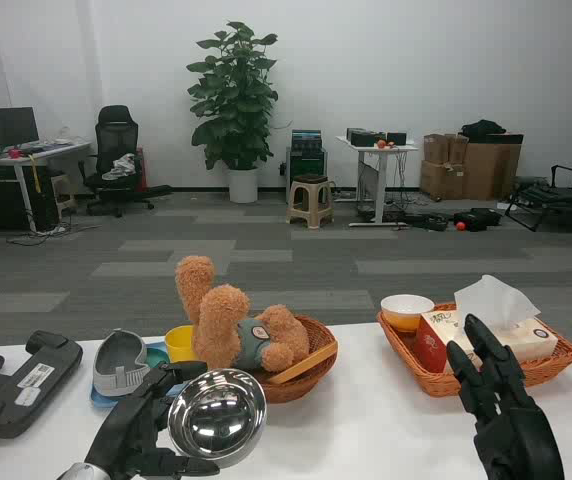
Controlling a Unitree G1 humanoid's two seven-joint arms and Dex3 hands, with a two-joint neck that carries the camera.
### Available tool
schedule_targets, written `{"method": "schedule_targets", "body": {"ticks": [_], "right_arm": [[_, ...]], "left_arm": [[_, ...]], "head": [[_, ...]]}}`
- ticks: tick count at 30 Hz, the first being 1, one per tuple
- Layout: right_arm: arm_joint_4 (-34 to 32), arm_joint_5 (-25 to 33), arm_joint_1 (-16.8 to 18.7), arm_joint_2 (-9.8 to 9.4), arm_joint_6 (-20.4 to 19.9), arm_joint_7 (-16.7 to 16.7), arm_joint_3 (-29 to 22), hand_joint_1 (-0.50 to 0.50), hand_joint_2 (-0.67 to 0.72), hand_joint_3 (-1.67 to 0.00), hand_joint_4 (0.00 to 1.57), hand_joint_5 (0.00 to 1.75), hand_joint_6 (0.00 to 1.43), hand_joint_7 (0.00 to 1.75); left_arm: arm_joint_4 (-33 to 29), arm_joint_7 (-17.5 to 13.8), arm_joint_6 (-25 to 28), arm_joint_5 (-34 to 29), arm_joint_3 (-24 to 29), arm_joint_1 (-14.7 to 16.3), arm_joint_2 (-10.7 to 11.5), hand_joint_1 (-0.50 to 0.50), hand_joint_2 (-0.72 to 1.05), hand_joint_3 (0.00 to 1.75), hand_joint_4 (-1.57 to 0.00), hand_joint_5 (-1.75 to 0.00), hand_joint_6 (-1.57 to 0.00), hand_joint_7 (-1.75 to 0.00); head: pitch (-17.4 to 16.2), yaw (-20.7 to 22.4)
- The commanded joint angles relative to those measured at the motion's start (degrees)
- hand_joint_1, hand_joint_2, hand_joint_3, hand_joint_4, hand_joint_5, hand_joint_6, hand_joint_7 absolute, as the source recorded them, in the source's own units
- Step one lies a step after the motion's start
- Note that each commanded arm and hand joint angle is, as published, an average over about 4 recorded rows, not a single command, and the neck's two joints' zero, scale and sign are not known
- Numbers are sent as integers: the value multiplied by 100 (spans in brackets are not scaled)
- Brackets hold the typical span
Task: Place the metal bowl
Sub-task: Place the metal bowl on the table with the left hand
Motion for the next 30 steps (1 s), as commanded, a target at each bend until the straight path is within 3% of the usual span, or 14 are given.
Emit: {"method": "schedule_targets", "body": {"ticks": [1,23,30], "right_arm": [[-161,32,-14,-38,-52,-3,-83,-17,72,0,0,19,0,21],[-113,45,4,-30,-52,-3,-61,-17,72,0,0,19,0,21],[-65,50,0,-30,-52,-3,-56,-17,72,0,0,19,0,21]], "left_arm": [[-46,-6,-69,-13,10,75,-201,-50,96,9,-42,-175,-52,-168],[3,-6,-69,-26,-25,71,-201,-50,96,9,-45,-175,-52,-166],[833,7,-584,-17,-65,-61,-197,-50,96,9,-45,-175,-52,-166]], "head": [[-208,9],[-297,10],[-337,-11]]}}
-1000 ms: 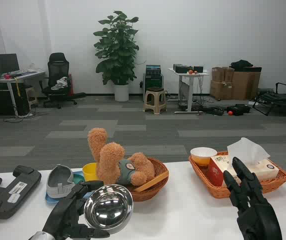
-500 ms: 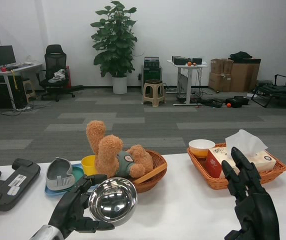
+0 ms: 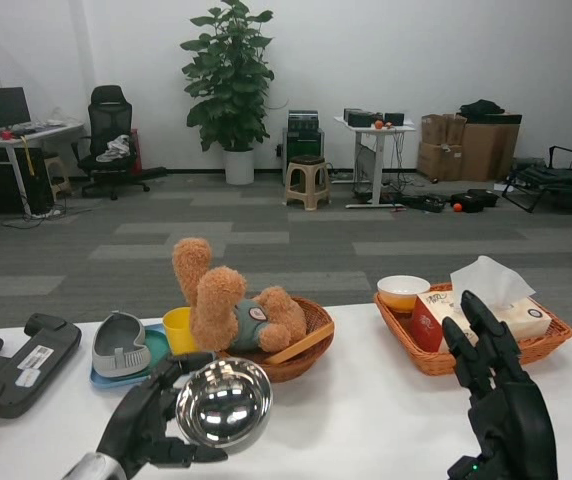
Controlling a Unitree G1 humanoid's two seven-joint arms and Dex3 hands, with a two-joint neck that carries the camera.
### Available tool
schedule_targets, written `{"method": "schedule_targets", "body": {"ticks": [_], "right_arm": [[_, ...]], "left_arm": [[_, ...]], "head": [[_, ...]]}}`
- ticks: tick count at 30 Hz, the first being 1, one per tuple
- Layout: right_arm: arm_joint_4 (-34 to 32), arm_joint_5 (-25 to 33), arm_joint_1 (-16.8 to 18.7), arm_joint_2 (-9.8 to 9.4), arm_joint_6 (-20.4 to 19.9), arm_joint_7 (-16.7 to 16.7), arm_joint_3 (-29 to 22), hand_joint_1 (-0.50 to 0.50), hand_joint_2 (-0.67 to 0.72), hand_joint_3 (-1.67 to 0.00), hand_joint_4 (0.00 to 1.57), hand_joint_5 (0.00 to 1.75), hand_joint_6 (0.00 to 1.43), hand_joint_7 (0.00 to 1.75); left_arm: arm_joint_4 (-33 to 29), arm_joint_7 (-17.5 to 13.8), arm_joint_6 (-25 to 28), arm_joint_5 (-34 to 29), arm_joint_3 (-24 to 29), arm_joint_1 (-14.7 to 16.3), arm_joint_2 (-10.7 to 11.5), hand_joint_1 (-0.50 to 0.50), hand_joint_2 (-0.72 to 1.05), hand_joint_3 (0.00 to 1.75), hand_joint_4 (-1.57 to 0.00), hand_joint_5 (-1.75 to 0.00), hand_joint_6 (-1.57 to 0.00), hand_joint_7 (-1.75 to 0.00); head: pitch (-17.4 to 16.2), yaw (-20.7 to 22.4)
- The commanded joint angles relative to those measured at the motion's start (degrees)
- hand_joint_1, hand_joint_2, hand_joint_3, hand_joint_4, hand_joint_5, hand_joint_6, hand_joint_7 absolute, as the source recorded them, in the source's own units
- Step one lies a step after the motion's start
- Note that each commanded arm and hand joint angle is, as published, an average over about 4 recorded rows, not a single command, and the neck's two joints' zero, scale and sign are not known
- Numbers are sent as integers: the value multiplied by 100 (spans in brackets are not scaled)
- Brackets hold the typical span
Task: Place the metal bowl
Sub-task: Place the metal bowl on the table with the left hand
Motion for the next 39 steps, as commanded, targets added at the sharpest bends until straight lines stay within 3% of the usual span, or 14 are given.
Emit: {"method": "schedule_targets", "body": {"ticks": [1,13,23,29,33,39], "right_arm": [[32,40,-5,-21,-48,-4,-26,-17,72,0,0,19,0,21],[113,40,-66,-21,-48,-4,-17,-17,72,0,0,19,0,21],[131,40,-68,-30,-48,-4,5,-17,72,0,0,19,0,21],[113,40,-68,-30,-62,-4,36,-17,72,0,0,19,0,21],[69,31,-62,-17,-68,-4,36,-17,72,0,0,19,0,21],[30,35,-38,-12,-66,-4,36,-17,72,0,0,19,0,21]], "left_arm": [[478,11,-372,-10,-25,-70,24,-50,96,9,-45,-175,-52,-164],[2247,109,-1040,30,-280,-681,98,-50,96,9,-36,-175,-51,-161],[3673,593,-1635,230,-296,-1171,131,-50,100,9,-35,-175,-57,-145],[3959,1107,-1820,449,-291,-1232,131,-50,105,9,-41,-154,-71,-134],[4069,1250,-1820,542,-287,-1259,133,-50,105,9,-38,-154,-74,-127],[4319,1546,-1811,572,-287,-1267,140,-50,105,9,-33,-136,-79,-113]], "head": [[-7,3],[-80,1],[8,10],[40,-19],[67,11],[75,32]]}}
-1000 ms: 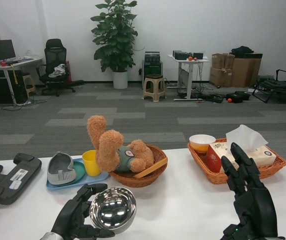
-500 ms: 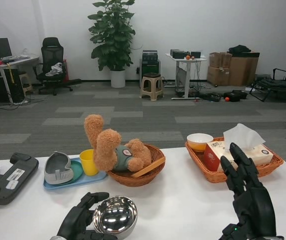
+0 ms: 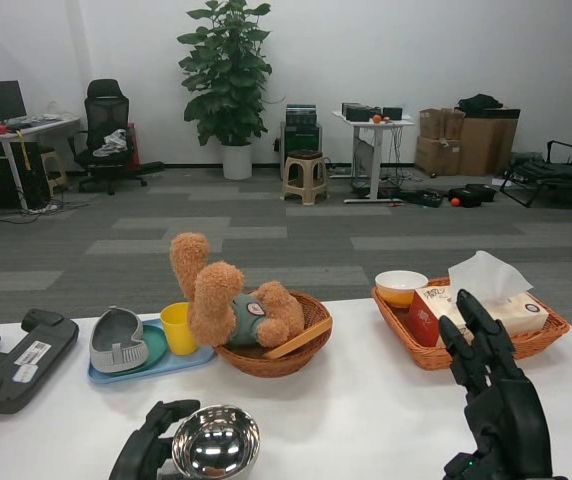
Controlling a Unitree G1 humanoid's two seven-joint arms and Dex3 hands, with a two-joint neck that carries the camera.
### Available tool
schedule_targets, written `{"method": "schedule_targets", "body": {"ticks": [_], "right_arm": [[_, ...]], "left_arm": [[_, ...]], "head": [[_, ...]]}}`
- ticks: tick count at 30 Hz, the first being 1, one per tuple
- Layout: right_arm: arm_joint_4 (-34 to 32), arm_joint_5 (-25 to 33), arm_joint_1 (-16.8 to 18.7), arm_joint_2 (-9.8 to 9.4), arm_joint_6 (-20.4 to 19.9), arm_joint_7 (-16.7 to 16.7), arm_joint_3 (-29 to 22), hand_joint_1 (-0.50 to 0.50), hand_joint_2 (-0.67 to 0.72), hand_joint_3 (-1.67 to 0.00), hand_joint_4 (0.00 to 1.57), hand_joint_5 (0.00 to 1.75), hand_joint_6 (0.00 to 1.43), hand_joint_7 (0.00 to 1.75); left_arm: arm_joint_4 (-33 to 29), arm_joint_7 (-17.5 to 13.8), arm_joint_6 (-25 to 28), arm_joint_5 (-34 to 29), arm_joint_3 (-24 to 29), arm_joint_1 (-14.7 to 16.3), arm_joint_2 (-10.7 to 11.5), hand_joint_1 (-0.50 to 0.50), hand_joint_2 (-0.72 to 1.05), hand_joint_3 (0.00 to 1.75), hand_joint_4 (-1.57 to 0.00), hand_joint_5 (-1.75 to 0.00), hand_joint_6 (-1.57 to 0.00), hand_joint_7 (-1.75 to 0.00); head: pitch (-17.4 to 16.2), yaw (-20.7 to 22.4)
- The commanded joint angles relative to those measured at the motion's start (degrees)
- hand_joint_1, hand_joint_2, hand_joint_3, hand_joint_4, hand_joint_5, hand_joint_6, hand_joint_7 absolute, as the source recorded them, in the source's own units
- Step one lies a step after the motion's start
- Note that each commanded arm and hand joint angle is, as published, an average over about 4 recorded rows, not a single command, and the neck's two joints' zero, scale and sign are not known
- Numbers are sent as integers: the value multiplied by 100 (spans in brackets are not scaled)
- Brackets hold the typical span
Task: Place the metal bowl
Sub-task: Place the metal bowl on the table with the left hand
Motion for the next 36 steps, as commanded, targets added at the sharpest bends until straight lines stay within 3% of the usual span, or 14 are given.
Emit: {"method": "schedule_targets", "body": {"ticks": [1,6,11,29,32,36], "right_arm": [[-61,34,-28,-9,-62,-3,2,-16,72,0,0,19,0,21],[-83,30,-26,-2,-64,-3,18,-12,72,0,0,19,0,21],[-132,30,-21,-2,-69,-3,38,-12,72,0,0,19,0,21],[-178,30,1,15,-77,-3,9,-12,72,0,0,19,0,21],[-178,30,1,15,-80,-3,0,-12,72,0,0,19,0,21],[-178,37,1,15,-90,-3,0,-12,72,0,0,19,0,21]], "left_arm": [[116,113,-30,35,26,-71,81,-50,105,9,-31,-133,-79,-112],[232,223,14,53,26,-71,72,-50,105,9,-24,-133,-81,-105],[285,254,73,53,29,-71,65,-50,105,9,-22,-133,-81,-101],[287,256,93,68,33,-71,43,-50,105,7,-17,-133,-57,-93],[287,245,93,68,24,-62,37,-50,105,2,-10,-121,-37,-75],[287,133,93,77,18,-34,45,-50,105,9,-2,-108,-5,-28]], "head": [[-5,-2],[-107,40],[-521,79],[-728,68],[-726,51],[-733,12]]}}
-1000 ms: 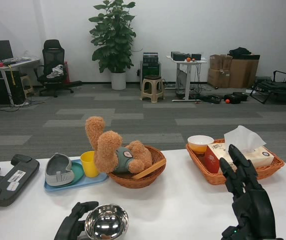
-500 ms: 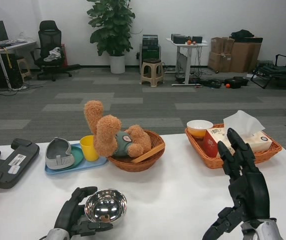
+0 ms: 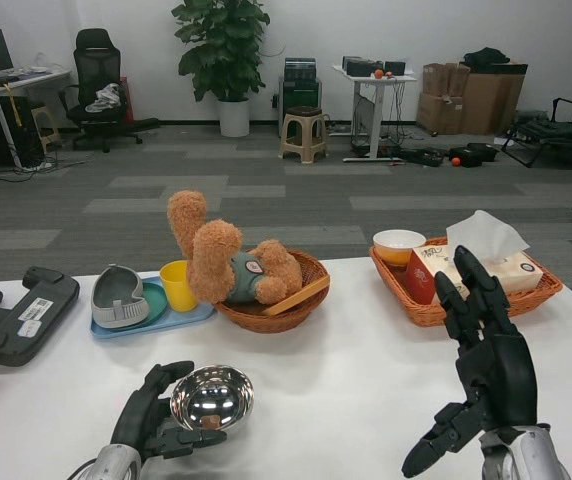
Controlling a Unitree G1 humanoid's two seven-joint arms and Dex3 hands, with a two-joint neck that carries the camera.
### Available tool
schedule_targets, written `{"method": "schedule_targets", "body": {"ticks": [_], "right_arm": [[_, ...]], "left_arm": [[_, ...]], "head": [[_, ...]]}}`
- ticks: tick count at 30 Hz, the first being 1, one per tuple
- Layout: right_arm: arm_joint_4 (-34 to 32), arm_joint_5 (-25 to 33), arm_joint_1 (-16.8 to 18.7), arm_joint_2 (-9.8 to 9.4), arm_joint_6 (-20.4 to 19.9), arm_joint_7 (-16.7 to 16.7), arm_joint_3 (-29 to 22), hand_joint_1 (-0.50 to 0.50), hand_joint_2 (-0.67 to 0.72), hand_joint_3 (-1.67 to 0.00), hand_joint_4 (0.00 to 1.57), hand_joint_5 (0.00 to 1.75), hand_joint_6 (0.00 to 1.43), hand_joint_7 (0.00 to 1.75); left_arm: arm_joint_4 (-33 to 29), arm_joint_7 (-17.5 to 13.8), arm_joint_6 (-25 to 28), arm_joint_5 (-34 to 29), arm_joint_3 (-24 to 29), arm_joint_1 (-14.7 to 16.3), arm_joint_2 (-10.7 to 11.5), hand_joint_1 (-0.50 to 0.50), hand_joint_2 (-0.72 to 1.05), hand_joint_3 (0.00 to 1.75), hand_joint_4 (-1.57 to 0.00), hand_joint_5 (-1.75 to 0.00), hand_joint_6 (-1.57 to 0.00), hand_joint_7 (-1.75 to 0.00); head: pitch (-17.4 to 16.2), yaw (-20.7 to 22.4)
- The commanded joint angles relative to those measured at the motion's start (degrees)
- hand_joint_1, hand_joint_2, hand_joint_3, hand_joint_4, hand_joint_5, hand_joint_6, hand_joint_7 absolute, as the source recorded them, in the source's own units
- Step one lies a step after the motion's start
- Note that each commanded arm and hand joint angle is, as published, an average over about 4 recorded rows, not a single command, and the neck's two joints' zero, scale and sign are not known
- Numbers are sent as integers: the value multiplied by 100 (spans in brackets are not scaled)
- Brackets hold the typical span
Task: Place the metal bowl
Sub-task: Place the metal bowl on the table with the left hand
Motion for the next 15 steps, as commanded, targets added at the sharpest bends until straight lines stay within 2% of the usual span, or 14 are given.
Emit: {"method": "schedule_targets", "body": {"ticks": [1,2,4,6,10,15], "right_arm": [[-86,43,0,12,-92,-3,-26,-12,72,0,0,19,0,21],[-82,52,0,12,-94,-3,-24,-12,72,0,0,19,0,21],[-73,63,0,12,-94,-3,-20,-12,72,0,0,19,0,21],[-69,70,0,12,-94,-3,-17,-12,72,0,0,19,0,21],[-69,90,0,12,-94,-3,-17,-12,72,0,0,19,0,21],[-69,109,16,12,-94,-3,-13,-12,72,0,0,19,0,21]], "left_arm": [[55,-155,26,11,19,-7,54,-50,105,9,-1,-105,-3,-17],[55,-256,26,2,21,1,63,-50,105,9,0,-103,0,-7],[55,-379,26,-4,24,8,72,-50,105,7,0,-98,0,0],[55,-485,26,-6,28,15,83,-50,105,7,0,-92,0,0],[55,-790,26,-2,37,19,109,-50,94,9,0,-92,0,0],[53,-986,17,38,19,19,123,-50,83,7,0,-92,0,0]], "head": [[-8,-24],[-10,-30],[-10,-30],[-32,-26],[-74,-11],[-124,-22]]}}
